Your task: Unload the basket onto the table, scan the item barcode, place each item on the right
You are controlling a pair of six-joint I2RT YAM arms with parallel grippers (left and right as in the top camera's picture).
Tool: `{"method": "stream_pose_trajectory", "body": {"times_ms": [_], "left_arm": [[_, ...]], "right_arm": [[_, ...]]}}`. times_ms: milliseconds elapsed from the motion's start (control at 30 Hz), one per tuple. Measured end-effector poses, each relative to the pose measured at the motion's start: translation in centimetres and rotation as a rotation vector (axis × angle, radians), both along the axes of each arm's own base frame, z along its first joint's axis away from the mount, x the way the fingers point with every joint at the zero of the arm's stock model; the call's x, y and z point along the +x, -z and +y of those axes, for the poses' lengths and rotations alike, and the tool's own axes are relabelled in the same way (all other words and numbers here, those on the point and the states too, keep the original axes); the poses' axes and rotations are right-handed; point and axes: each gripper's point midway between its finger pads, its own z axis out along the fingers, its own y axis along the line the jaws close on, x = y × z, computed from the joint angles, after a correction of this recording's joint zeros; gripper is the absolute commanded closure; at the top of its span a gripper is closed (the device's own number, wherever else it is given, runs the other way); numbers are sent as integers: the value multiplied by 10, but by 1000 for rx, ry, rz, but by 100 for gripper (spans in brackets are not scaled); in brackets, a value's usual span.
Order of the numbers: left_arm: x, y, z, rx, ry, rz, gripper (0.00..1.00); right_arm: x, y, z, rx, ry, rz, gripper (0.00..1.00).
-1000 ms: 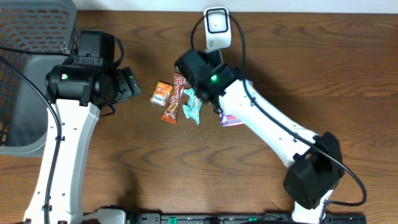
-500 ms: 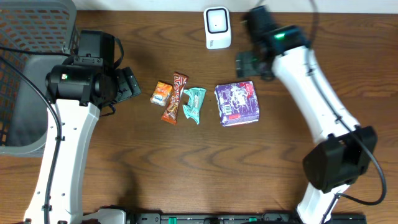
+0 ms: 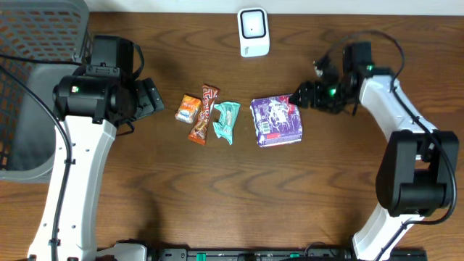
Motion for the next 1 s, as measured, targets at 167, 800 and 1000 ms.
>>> {"method": "stream_pose_trajectory", "body": {"times_ms": [167, 800, 1000], "left_arm": [[0, 0, 0, 0, 1, 0, 2], [0, 0, 0, 0, 0, 0, 2], [0, 0, 0, 0, 1, 0, 2]], "right_arm": [[-25, 30, 17, 112, -28, 17, 45], [-13, -30, -33, -326, 161, 132, 99], [-9, -83, -68, -835, 300, -35, 99]]}}
